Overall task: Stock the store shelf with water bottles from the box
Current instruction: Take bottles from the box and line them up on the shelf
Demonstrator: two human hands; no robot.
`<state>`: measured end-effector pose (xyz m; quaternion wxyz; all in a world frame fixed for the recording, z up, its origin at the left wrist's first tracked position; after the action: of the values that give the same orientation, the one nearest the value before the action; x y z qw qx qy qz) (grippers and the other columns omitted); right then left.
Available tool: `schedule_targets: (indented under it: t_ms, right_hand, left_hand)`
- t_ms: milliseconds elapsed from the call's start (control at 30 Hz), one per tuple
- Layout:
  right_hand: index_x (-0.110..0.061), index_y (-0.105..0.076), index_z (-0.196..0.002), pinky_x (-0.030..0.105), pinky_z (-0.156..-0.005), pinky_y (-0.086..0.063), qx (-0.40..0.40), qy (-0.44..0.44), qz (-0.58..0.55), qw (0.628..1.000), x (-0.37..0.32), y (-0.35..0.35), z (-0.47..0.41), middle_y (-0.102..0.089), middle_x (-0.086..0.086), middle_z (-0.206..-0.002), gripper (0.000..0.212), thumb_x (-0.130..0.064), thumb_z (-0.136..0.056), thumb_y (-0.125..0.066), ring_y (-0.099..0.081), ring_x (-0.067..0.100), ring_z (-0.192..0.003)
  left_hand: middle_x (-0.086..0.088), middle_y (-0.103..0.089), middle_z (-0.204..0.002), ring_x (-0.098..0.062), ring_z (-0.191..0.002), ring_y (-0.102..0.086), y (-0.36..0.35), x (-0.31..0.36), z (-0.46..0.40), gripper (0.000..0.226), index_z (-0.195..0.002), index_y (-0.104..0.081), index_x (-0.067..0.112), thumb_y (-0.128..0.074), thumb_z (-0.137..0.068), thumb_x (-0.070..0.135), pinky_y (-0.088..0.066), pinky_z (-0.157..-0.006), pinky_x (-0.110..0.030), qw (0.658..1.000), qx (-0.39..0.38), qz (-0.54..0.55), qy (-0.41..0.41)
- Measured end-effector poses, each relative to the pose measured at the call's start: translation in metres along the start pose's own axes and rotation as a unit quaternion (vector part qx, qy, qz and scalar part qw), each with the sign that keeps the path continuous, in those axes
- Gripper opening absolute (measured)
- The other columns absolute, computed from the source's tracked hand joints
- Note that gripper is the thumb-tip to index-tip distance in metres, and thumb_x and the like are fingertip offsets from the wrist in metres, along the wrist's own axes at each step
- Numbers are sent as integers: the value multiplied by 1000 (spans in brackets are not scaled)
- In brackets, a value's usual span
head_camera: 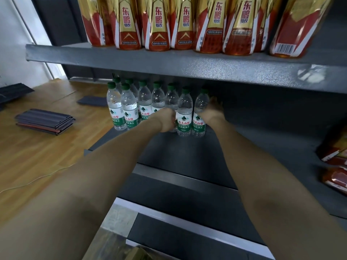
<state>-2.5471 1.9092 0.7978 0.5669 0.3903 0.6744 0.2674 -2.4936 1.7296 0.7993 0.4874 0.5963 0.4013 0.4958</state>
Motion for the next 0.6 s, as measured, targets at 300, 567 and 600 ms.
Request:
schedule_targets:
  t_ms: [300, 567, 600]
  right_hand:
    - [-18, -55, -96, 31, -81, -52, -70, -38, -54, 995, -18, -39, 113, -64, 5, -104, 22, -16, -82, -72, -62, 24, -96]
    - [-9, -64, -92, 28, -74, -43, -93, 12, -21, 995, -44, -94, 233, -66, 6, -93, 14, -12, -81, -71, -58, 21, -85]
    - [-10, -64, -92, 27, -73, -43, -110, 6, -20, 994, -42, -107, 248, -66, 6, -93, 14, -12, -80, -70, -58, 21, -84]
  left_hand:
    - [-5, -62, -92, -24, -91, -60, -14, -9, 69, 11, -90, -61, 12, -51, -87, 14, -49, -81, -37, 998, -46, 17, -47]
    - [-9, -66, -99, -31, -90, -62, -80, -54, 147, 16, -90, -65, 16, -65, -86, 31, -53, -81, -39, 990, -128, 28, -59]
    - [-9, -66, -100, -31, -91, -62, -96, -61, 155, 16, -88, -65, 17, -65, -85, 33, -53, -82, -39, 988, -142, 25, -60]
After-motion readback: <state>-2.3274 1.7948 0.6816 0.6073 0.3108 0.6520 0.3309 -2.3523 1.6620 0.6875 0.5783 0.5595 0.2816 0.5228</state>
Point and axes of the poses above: each hand's wrist, its own z-axis away from the middle knuckle, its own y-axis out of the back of the hand, x = y × z, the point moved 8 cm from there along -z, towards the middle knuckle
